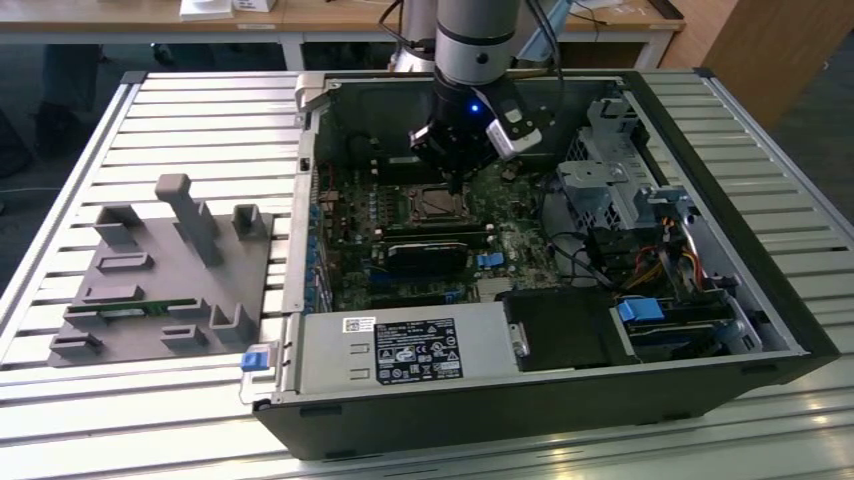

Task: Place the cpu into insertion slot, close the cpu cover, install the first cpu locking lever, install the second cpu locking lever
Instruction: 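Install the second cpu locking lever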

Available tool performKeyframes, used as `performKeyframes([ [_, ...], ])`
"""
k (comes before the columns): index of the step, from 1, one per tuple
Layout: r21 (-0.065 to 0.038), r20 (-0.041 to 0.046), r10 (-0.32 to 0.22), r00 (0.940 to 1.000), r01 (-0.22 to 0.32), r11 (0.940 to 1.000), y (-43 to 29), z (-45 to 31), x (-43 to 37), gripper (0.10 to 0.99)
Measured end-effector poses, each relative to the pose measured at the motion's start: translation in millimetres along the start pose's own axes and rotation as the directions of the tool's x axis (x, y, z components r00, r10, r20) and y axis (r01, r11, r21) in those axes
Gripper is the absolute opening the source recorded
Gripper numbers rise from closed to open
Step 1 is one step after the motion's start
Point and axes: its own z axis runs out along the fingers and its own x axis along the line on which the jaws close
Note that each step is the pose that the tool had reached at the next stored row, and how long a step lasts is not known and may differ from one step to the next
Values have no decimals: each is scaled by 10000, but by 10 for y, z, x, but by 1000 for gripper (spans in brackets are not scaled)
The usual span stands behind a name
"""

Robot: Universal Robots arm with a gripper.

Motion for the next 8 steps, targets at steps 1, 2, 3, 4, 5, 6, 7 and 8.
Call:
performKeyframes([
  [1, -2, 0, -1, 10000, 1, 10000, -2, 0, 0, 106],
  [2, -3, -2, -2, 10000, 2, 10000, -5, -1, 0, 106],
  [3, -3, -3, -2, 10000, 2, 10000, -9, -1, 0, 106],
  [4, -13, -3, -2, 10000, 2, 10000, -18, 0, 0, 106],
  [5, -25, -3, -1, 10000, 1, 10000, -33, -1, 0, 106],
  [6, -40, -3, -1, 10000, 1, 10000, -50, 0, 1, 106],
  [7, -50, -5, -1, 10000, 1, 10000, -64, -1, 1, 106],
  [8, -58, -6, -1, 10000, 1, 10000, -77, -1, 1, 106],
])
